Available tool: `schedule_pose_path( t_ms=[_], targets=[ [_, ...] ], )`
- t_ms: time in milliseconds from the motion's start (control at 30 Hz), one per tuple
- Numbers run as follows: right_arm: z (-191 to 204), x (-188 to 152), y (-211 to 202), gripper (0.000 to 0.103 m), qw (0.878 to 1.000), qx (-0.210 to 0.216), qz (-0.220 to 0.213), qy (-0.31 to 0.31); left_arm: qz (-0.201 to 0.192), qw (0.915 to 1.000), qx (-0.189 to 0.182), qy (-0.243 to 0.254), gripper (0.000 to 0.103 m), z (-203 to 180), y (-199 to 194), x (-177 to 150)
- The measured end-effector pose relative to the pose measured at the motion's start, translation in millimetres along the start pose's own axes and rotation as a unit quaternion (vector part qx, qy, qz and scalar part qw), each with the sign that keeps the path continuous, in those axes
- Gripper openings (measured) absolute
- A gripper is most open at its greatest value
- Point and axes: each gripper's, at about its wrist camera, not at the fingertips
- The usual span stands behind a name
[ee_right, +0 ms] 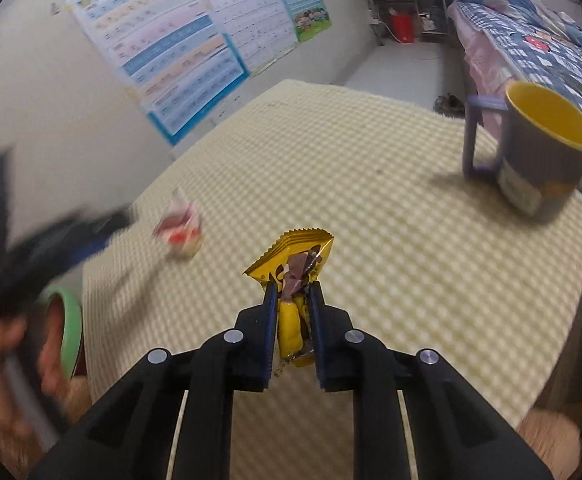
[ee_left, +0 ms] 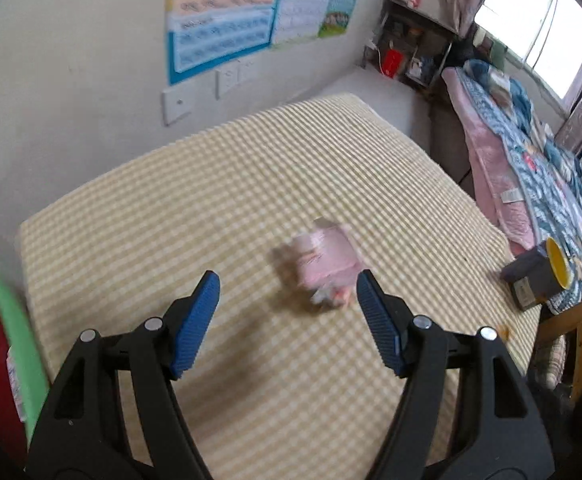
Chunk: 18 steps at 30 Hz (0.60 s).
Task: Collect trash
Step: 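Grasp the pink carton with the left gripper while the right grasps the small yellow wrapper, then carry the pink carton and yellow wrapper over the bin with both grippers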
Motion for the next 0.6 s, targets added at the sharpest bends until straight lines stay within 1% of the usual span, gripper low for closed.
schedule_pose_path(
  t_ms=[33,133,200,233,300,367,433,500,567,600],
  targets=[
    [2,-3,-1,0.016,1.0,0.003,0.002,-0.005,0.012,0.9999,0.0,-0.004,0.068,-2,10,5],
    [6,-4,-1,0.016,1.0,0.007,-0.001,-0.016,0.044,0.9985,-0.016,-0.029,0.068,-3,36,11],
    [5,-1,3,0.016,1.0,0.011,0.003,-0.011,0.066,0.9973,-0.018,-0.025,0.068,-6,49,9],
    [4,-2,4,0.016,1.0,0.011,0.006,-0.009,0.065,0.9971,-0.029,-0.025,0.067,-7,50,7],
    [-1,-3,7,0.016,1.0,0.01,0.008,-0.004,0.069,0.9968,-0.035,-0.02,0.062,-10,52,8],
    [-6,-1,9,0.016,1.0,0.01,0.011,0.005,0.072,0.9965,-0.041,-0.005,0.052,-17,51,9],
    [-8,0,10,0.016,1.0,0.012,0.015,0.012,0.077,0.996,-0.045,0.009,0.048,-23,51,10],
    [-9,0,10,0.016,1.0,0.013,0.018,0.012,0.084,0.995,-0.05,0.019,0.047,-29,53,6],
    [-6,1,9,0.016,1.0,0.013,0.017,0.008,0.097,0.9931,-0.059,0.029,0.04,-36,56,0],
    [-5,1,8,0.016,1.0,0.012,0.017,0.005,0.096,0.9933,-0.051,0.04,0.04,-40,55,-2]
  ],
)
Point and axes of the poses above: each gripper's, at about its wrist camera, not at the fingertips, and y roughly the way its jaws point, z to its left, x to its top, and after that the axes turned 14 degrees about y, right-handed
